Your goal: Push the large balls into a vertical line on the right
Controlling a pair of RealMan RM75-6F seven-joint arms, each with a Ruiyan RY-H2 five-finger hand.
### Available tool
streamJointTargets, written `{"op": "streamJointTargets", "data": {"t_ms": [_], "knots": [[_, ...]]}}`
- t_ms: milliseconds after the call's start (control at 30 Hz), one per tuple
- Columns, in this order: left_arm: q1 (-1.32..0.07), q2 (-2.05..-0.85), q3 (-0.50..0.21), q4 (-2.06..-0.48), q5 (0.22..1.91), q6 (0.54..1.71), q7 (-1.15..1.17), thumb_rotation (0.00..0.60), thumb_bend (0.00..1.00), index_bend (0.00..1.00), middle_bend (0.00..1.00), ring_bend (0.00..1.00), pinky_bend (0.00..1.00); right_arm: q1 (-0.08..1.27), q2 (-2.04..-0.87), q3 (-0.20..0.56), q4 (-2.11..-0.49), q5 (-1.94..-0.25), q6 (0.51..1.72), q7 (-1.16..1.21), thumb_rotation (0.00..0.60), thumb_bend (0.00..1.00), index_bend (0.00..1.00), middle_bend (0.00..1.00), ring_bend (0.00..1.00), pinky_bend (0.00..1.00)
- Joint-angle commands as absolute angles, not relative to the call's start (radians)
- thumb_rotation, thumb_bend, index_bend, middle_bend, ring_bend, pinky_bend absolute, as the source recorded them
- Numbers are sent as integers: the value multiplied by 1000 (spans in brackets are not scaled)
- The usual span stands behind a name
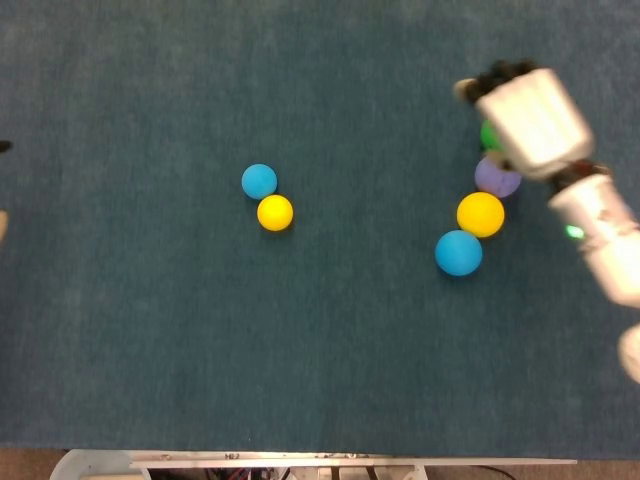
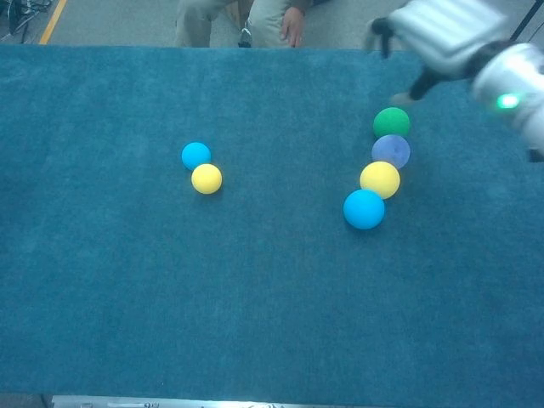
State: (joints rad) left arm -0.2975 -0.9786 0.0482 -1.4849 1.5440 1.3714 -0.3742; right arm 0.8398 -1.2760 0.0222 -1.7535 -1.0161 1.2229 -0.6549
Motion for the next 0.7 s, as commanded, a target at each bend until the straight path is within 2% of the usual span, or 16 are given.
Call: {"op": "streamJointTargets", "data": {"t_ms": [33,200,400,700], "knots": [[-265,-984,34,-1492,1516,1405,-330,600,399,157,104,142,175,729,-1192,-37,-1801,-1121,1332,-584,600,114,328,447,300,370],[-221,-983,21,-1509,1490,1450,-299,600,399,163,104,142,175,593,-1137,-89,-1790,-1216,1455,-516,600,115,328,448,300,370],[-171,-1001,15,-1529,1470,1500,-213,600,399,166,104,142,175,442,-1127,-129,-1764,-1289,1583,-460,600,117,328,448,300,370],[-111,-1027,13,-1551,1469,1562,-105,600,399,168,104,142,175,283,-1106,-146,-1727,-1337,1680,-407,600,117,328,447,300,370]]}}
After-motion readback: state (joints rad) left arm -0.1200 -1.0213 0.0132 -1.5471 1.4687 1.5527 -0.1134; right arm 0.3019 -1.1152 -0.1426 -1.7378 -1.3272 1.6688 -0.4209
